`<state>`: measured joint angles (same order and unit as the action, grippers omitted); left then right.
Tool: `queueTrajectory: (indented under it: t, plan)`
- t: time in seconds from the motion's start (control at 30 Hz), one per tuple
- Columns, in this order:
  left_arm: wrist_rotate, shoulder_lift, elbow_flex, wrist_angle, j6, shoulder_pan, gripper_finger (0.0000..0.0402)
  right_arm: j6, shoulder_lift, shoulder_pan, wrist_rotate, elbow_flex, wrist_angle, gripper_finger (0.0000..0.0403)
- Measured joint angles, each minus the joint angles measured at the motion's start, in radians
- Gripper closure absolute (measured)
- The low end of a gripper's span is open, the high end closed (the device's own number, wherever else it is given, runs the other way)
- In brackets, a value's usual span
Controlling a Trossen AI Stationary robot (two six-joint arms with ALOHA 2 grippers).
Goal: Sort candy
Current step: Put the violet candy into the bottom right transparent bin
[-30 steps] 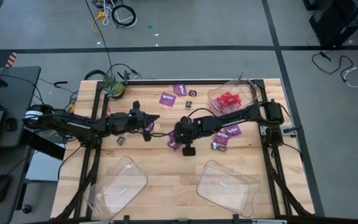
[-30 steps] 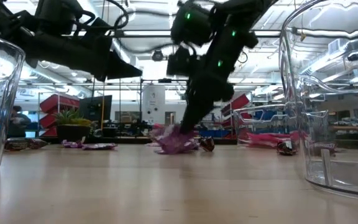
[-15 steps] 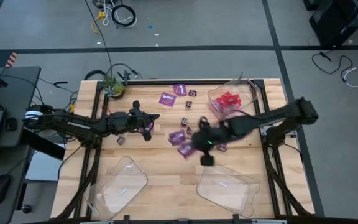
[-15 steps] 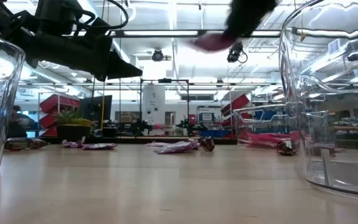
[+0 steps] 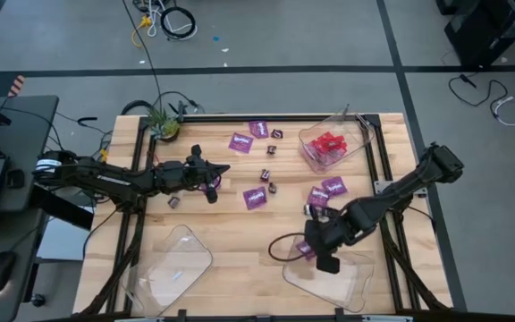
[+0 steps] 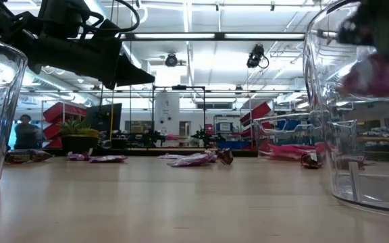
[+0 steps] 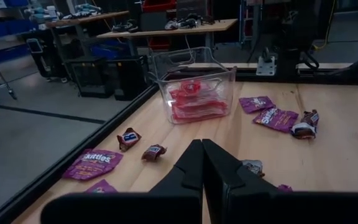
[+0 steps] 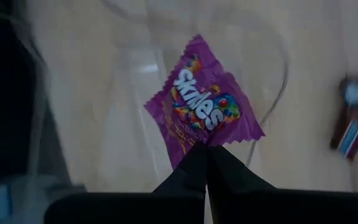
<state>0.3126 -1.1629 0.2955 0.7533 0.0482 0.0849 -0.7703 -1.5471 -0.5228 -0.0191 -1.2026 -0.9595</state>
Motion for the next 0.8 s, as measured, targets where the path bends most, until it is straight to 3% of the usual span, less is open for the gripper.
queueTrajectory:
  t: [0.3, 0.47, 0.8]
  plan:
    - [-0.003, 0.000, 0.000, 0.003, 0.004, 0.000, 0.0399, -0.015, -0.039, -0.013, -0.077, 0.146, 0.062, 0.0403]
    - [-0.010, 0.000, 0.000, 0.003, 0.005, 0.000, 0.0399, -0.033, -0.039, -0.013, -0.083, 0.160, 0.077, 0.0395]
    - [-0.014, 0.000, 0.000, 0.003, 0.003, 0.001, 0.0399, -0.132, -0.037, -0.005, -0.108, 0.056, -0.011, 0.0285]
